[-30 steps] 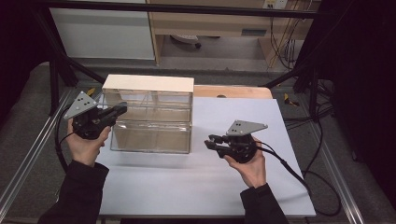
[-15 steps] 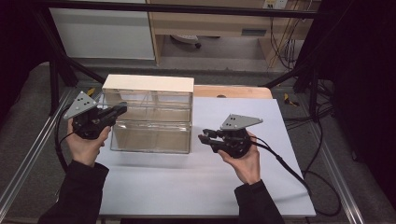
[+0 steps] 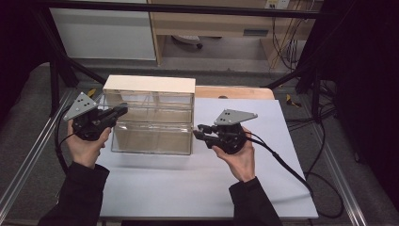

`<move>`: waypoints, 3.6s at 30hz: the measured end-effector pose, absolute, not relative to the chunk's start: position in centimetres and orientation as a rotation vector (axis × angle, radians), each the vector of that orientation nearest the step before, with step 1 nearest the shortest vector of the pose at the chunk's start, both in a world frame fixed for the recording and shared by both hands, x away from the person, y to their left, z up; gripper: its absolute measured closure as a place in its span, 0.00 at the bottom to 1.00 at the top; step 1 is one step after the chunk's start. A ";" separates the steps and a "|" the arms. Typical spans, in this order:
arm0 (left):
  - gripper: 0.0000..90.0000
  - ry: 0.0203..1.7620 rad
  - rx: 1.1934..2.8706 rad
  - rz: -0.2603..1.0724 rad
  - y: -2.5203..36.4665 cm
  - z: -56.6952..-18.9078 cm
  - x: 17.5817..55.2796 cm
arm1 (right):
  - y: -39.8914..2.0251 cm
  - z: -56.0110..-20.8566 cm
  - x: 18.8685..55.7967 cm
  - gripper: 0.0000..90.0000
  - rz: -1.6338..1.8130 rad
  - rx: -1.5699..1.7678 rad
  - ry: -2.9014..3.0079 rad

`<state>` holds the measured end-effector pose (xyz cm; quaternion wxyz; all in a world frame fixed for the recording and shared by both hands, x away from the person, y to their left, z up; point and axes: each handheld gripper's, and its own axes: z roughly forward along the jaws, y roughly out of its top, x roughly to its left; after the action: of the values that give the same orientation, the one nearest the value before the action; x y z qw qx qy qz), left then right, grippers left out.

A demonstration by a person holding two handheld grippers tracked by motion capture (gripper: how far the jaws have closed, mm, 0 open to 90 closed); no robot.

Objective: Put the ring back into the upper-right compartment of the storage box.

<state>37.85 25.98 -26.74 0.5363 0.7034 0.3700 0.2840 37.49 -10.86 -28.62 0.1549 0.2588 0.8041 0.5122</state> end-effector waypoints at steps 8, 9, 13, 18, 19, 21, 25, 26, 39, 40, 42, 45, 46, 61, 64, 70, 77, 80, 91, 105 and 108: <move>1.00 0.880 1.676 0.680 26.1 -26.7 37.8 | -9.9 -28.0 37.9 0.80 1.484 0.730 2.294; 1.00 0.880 1.675 0.679 26.1 -26.7 37.8 | -9.8 -27.9 37.9 0.80 1.486 0.729 2.294; 1.00 0.880 1.675 0.680 26.1 -26.7 37.8 | -9.3 -27.6 38.0 0.80 1.496 0.725 2.283; 1.00 0.880 1.675 0.680 26.2 -26.8 37.8 | -8.8 -27.3 38.4 0.80 1.495 0.731 2.274; 1.00 0.881 1.674 0.680 26.2 -26.7 37.8 | -8.7 -27.3 38.5 0.80 1.496 0.734 2.273; 1.00 0.880 1.674 0.681 26.2 -26.7 37.8 | -8.5 -27.2 38.7 0.80 1.498 0.737 2.268; 1.00 0.881 1.674 0.682 26.2 -26.8 37.8 | -8.2 -27.0 38.9 0.80 1.502 0.744 2.253; 1.00 0.878 1.674 0.674 26.2 -26.8 37.8 | -8.1 -27.0 39.0 0.80 1.504 0.745 2.252; 1.00 0.877 1.675 0.672 26.1 -26.8 37.8 | -6.9 -26.9 40.3 0.80 1.488 0.759 2.228; 1.00 0.877 1.675 0.673 26.1 -26.8 37.8 | -6.8 -26.9 40.4 0.80 1.484 0.762 2.228; 1.00 0.874 1.675 0.673 26.1 -26.8 37.8 | -6.7 -26.9 40.6 0.80 1.486 0.766 2.232; 1.00 0.876 1.676 0.672 26.1 -26.8 37.9 | -6.4 -27.0 41.0 0.80 1.483 0.766 2.226; 1.00 0.875 1.675 0.670 26.1 -26.8 37.9 | -6.4 -27.0 41.0 0.80 1.484 0.767 2.224; 1.00 0.878 1.677 0.672 26.3 -26.8 37.9 | -5.3 -28.2 42.8 0.80 1.497 0.806 2.206; 1.00 0.877 1.676 0.672 26.3 -26.8 37.9 | -5.2 -28.4 43.1 0.80 1.497 0.814 2.203; 1.00 0.875 1.678 0.672 26.2 -26.9 38.0 | -4.9 -28.9 43.4 0.80 1.477 0.819 2.221; 1.00 0.875 1.676 0.671 26.3 -26.8 37.9 | -4.8 -29.1 43.4 0.76 1.481 0.812 2.229; 1.00 0.877 1.674 0.671 26.3 -26.9 37.9 | -4.9 -28.9 43.2 0.74 1.497 0.804 2.218; 1.00 0.882 1.673 0.680 26.5 -26.8 37.9 | -6.0 -28.3 41.3 0.54 1.515 0.766 2.235; 1.00 0.884 1.676 0.684 26.4 -26.9 37.9 | -10.4 -29.1 39.0 0.21 1.499 0.795 2.233; 1.00 0.886 1.677 0.685 26.3 -26.9 37.9 | -11.8 -29.8 38.7 0.14 1.481 0.821 2.230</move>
<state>37.89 26.33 -26.95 0.5334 0.7035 0.3715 0.2874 38.70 -11.79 -29.80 0.1699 0.2888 0.7849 0.5212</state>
